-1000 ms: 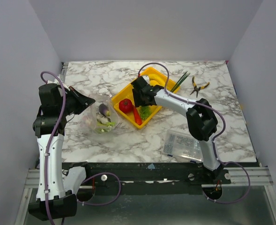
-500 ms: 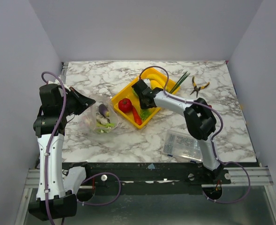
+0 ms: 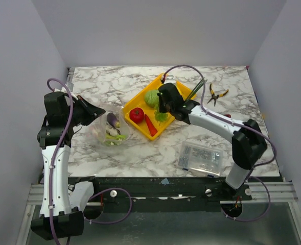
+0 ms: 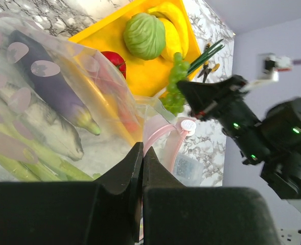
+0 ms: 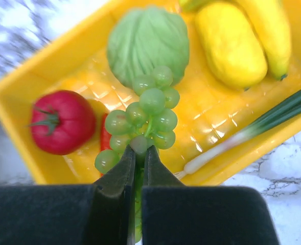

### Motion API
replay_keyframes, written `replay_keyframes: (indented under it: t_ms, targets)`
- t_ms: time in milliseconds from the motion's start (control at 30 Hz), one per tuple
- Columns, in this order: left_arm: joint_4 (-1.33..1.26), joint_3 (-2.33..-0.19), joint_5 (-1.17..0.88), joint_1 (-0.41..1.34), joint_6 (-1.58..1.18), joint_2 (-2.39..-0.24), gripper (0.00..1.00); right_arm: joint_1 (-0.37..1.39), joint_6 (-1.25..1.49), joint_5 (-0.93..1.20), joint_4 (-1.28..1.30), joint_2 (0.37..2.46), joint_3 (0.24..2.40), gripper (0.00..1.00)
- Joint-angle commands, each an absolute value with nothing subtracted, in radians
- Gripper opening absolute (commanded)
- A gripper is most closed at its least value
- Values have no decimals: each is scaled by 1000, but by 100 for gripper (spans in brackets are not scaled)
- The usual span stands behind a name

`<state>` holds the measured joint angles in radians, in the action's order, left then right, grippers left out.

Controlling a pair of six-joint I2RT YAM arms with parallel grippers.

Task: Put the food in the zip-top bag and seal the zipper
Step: Pick up the fake vegetable from the bin, then place the fake vegetable in the zipper food storage bag.

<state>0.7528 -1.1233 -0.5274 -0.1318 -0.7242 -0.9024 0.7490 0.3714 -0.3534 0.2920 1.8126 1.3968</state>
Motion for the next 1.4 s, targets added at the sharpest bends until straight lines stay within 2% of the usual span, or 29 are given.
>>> replay_keyframes:
  t_ms: [0, 133, 300, 467, 667, 867, 967, 1033, 1200, 1367]
  targets:
    - [723, -1112, -564, -139, -724, -906, 0, 753, 318, -301, -29, 1632, 1251, 0]
    - [701, -1095, -596, -138, -742, -910, 0, 755, 334, -167, -217, 1515, 1153, 0]
    - [690, -1094, -625, -139, -759, -929, 0, 766, 393, 82, -372, 1442, 1136, 0]
    - [689, -1095, -618, -139, -762, -928, 0, 830, 476, 86, -476, 1385, 1127, 0]
    - [680, -1086, -613, -140, -774, -931, 0, 928, 680, -28, -658, 1387, 1075, 0]
    - [682, -1102, -613, -139, -790, -925, 0, 1161, 461, -365, -906, 1431, 1010, 0]
    - [683, -1100, -604, -139, -800, -912, 0, 1228, 318, -518, -1097, 1509, 989, 0]
    - [688, -1101, -601, -139, -810, -908, 0, 1244, 291, -580, -1115, 1574, 1026, 0]
    - [682, -1104, -604, -139, -845, -899, 0, 1259, 252, -635, -1220, 1715, 1056, 0]
    - [679, -1121, -602, -138, -851, -901, 0, 1265, 356, -530, -1076, 1759, 1096, 2]
